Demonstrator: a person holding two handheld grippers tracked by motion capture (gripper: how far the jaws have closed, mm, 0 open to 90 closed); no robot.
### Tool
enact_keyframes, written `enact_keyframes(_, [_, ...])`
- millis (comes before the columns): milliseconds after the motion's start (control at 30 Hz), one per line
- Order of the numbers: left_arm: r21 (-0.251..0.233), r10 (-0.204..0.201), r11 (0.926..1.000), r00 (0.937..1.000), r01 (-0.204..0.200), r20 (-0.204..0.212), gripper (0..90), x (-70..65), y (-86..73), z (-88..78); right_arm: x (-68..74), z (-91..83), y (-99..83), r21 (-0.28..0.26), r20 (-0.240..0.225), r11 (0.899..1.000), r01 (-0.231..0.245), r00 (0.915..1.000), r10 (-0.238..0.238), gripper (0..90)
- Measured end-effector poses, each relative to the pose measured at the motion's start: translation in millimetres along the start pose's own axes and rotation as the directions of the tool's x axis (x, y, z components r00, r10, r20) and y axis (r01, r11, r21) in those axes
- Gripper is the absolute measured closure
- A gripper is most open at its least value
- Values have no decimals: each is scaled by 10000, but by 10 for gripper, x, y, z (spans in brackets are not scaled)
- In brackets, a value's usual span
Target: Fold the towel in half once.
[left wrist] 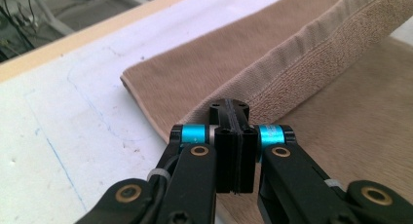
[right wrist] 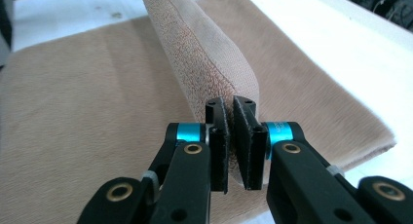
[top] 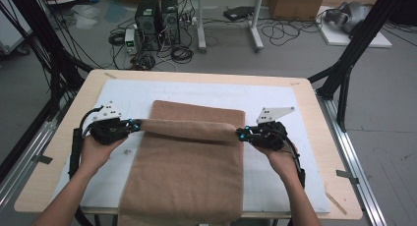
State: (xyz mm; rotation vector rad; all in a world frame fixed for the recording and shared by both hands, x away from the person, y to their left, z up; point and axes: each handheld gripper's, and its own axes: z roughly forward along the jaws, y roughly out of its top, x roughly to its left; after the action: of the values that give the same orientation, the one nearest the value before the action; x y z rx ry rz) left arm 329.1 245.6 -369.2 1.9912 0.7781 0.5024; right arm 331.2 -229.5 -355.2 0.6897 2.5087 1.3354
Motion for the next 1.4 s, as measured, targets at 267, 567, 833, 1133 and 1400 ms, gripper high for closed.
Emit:
enact_keyframes(267, [-600,446,9973,9985,-428,301,894,-378,-106,-475,456,-370,-6,-415,-377,9964,735,9965,-751,848])
enact_keyframes(567, [-682,981,9934,9909,-920,917,716,-718,-265,-920,821,-615,-151,-903,-1497,9935,692,9853,-823,679])
enact_keyframes(833, [-415,670,9970,9965,-649,501,619,-528,-255,-566,525,-333,-272,-194,-585,9997,148,9982,-159,549])
enact_keyframes(1133, [151,259,9996,9990,-254,-366,555,-250,-244,16,-94,81,-375,456,835,9950,-891,9929,851,444])
enact_keyframes(1400, [914,-673,9927,9902,788,-1227,492,50,-158,587,-484,468,-418,969,1872,9844,-1470,9741,1271,398])
